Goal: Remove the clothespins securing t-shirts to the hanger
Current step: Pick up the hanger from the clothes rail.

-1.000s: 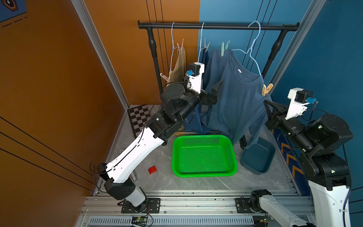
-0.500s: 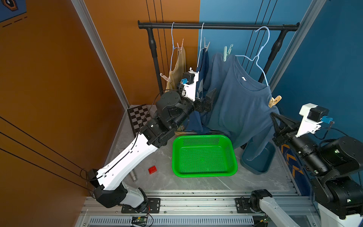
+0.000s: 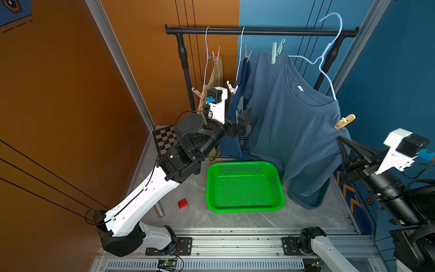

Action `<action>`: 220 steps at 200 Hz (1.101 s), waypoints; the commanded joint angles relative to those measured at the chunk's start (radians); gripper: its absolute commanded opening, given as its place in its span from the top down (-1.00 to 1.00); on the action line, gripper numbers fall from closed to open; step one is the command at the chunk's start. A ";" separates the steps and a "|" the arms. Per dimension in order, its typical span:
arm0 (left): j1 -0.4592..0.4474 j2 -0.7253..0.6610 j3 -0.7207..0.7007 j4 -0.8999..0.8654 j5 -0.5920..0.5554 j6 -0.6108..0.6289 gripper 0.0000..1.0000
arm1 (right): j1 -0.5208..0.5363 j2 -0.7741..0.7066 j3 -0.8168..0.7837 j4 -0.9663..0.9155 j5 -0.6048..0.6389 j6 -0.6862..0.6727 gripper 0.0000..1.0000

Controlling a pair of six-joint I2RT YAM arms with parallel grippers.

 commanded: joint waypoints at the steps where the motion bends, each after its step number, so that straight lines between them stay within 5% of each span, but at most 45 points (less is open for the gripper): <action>1: -0.006 -0.023 -0.014 -0.010 -0.017 -0.010 -0.96 | 0.002 0.005 0.070 0.069 -0.047 0.026 1.00; 122: -0.005 -0.116 -0.079 -0.015 -0.044 -0.010 -0.96 | -0.009 0.195 0.417 0.142 -0.164 0.119 1.00; 220: -0.007 -0.244 -0.242 -0.026 -0.057 -0.017 -0.96 | 0.033 -0.007 0.015 0.147 -0.212 0.063 1.00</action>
